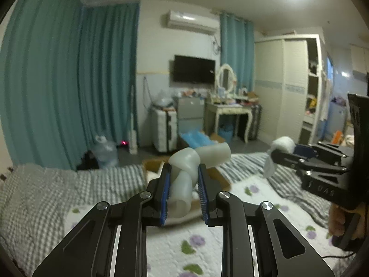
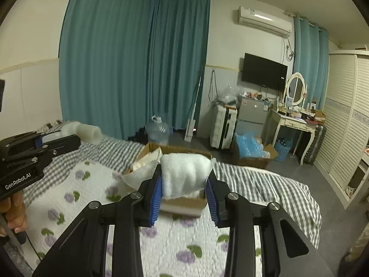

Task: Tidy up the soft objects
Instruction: 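Lift the tube and cotton pad and carry both into the box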

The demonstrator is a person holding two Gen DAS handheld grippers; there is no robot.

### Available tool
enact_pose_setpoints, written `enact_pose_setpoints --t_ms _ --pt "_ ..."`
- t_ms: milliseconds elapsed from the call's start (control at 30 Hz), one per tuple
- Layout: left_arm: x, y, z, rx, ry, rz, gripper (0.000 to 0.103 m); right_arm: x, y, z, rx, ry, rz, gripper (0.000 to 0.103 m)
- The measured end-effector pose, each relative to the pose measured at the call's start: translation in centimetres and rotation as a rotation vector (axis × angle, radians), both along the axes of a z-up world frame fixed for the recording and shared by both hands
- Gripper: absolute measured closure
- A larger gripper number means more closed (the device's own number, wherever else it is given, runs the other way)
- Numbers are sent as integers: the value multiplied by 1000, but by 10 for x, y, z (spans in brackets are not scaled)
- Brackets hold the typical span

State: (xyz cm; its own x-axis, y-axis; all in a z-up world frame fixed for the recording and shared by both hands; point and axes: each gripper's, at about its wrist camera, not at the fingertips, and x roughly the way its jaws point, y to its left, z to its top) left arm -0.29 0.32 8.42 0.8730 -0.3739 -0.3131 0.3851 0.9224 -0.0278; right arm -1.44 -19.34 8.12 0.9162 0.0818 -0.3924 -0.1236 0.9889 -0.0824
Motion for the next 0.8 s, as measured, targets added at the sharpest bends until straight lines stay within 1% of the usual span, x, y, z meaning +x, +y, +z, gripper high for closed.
enact_pose_setpoints --t_ms 233,400,600,800 --pt "35 11 -3 -14 -27 41 81 29 5 5 -14 -75 11 69" --pt "64 7 -17 -8 -8 49 81 54 7 -2 -39 -109 17 68" --pt "103 -7 -35 7 24 49 81 99 5 -21 -53 -90 33 68" --pt "148 -19 -65 28 85 38 80 149 0 -53 -28 -27 34 68"
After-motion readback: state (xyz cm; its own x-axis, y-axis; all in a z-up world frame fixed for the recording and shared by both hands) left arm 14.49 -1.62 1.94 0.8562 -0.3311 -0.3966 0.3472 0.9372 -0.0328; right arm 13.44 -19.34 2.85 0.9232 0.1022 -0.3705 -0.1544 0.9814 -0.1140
